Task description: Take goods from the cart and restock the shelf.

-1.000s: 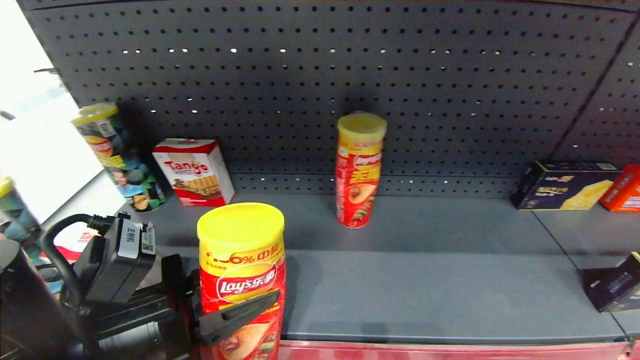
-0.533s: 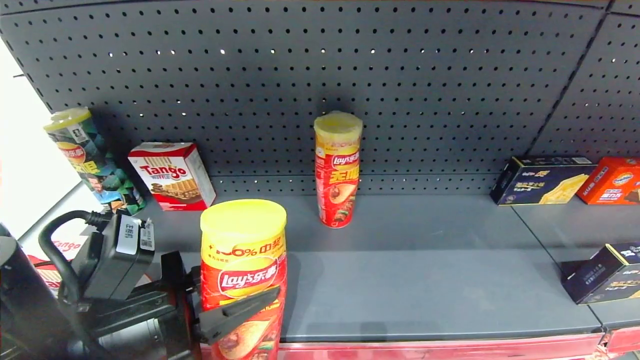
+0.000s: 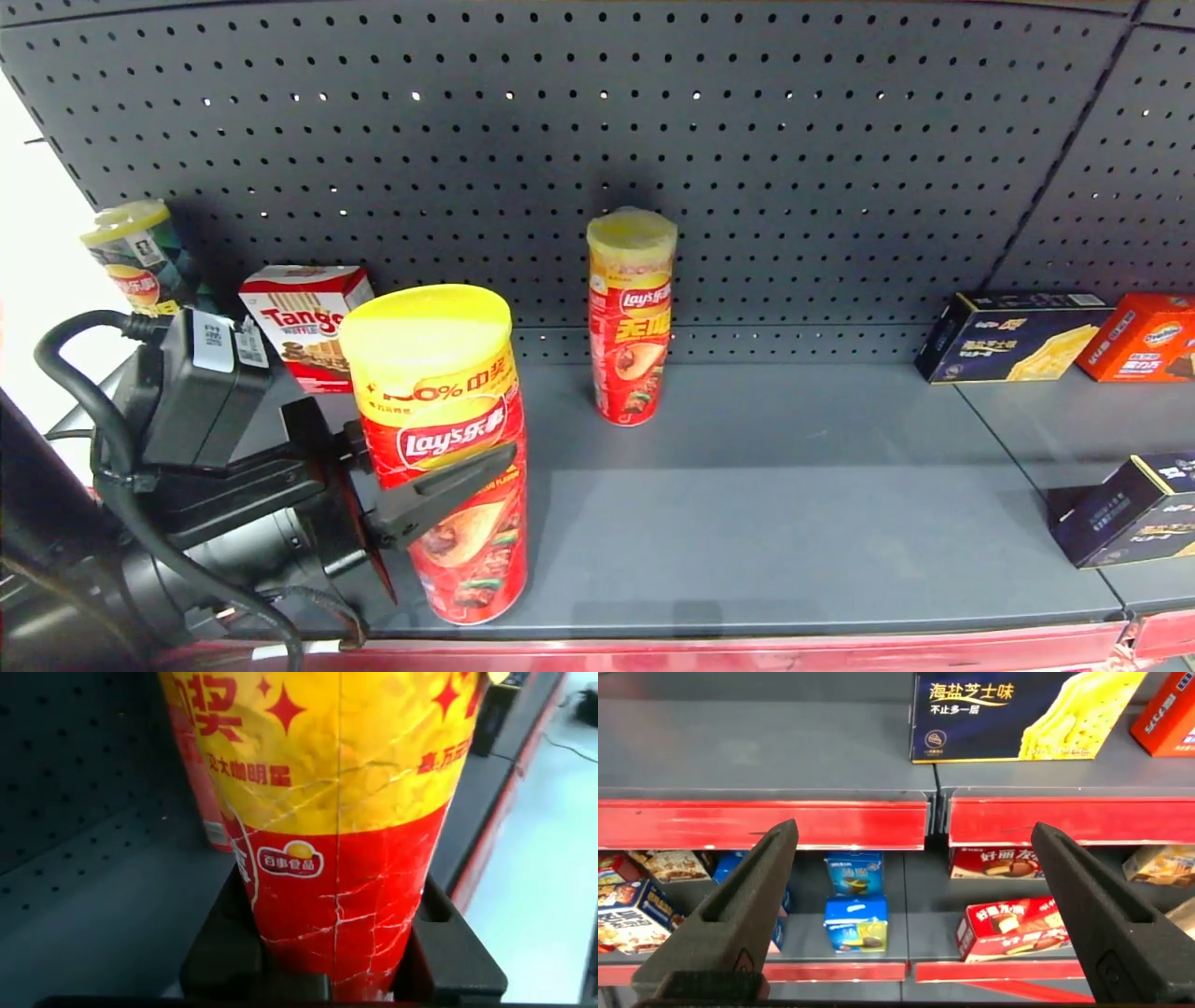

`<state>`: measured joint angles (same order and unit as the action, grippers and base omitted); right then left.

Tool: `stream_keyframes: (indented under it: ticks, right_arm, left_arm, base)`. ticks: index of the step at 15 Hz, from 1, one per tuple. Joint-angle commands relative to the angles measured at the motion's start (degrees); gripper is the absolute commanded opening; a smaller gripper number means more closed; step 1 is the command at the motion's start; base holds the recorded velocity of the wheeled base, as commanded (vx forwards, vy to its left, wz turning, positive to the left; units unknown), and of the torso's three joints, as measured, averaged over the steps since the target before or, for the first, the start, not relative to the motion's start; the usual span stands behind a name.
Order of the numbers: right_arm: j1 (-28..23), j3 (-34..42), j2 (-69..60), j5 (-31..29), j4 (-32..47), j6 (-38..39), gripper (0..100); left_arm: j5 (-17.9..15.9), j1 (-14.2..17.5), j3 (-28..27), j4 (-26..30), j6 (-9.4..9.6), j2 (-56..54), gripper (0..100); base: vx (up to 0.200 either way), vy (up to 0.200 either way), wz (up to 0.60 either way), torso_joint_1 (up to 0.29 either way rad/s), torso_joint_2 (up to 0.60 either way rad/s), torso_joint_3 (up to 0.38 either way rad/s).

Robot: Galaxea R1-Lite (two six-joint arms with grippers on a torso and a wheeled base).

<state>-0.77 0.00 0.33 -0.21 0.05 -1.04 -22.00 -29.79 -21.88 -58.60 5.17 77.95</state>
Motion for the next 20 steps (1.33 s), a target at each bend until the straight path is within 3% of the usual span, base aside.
stream_keyframes:
  ticks: [1,2,3,4,8,11,17,20]
  right_arm:
    - [0.2,-1.5,0.4,1.2,-0.1,-1.7,100]
    - [0.2,-6.3,3.4,2.8,-0.1,-1.9,100]
    - [0.9,-15.6,17.2,4.2,-0.7,0.8,100]
    - [1.4,-17.7,17.7,5.8,-0.3,0.8,100]
    - [3.2,-21.1,21.8,9.1,-0.2,-6.5,100]
    - [5.9,-29.0,32.5,11.4,-0.8,-7.2,100]
    - [15.4,-35.6,49.9,12.7,-4.5,-6.9,100]
    - [19.8,-36.1,60.1,12.5,-16.4,-6.6,100]
  left_arm:
    - [0.7,0.1,-0.5,0.0,-0.07,-0.1,0]
    - [0.6,0.1,-1.2,0.0,-0.07,0.0,0]
    - [0.7,0.1,-3.1,0.1,-0.07,0.2,0]
    - [0.7,0.4,-3.4,0.0,-0.16,0.7,0]
    - [0.7,1.6,-4.7,0.0,-0.42,0.9,0]
    - [0.4,4.0,-4.9,0.0,-0.60,0.8,0]
    - [0.4,4.0,-4.6,0.0,-0.95,1.4,0]
    - [0.4,4.0,-4.7,0.0,-1.04,1.5,0]
  base:
    - [0.000,0.000,0.00,0.000,0.00,0.000]
    - [0.000,0.000,0.00,0.000,0.00,0.000]
    - [0.000,0.000,0.00,0.000,0.00,0.000]
    - [0.000,0.000,0.00,0.000,0.00,0.000]
    - [0.000,0.000,0.00,0.000,0.00,0.000]
    - [0.000,0.000,0.00,0.000,0.00,0.000]
    - [0.000,0.000,0.00,0.000,0.00,0.000]
    - [0.000,0.000,0.00,0.000,0.00,0.000]
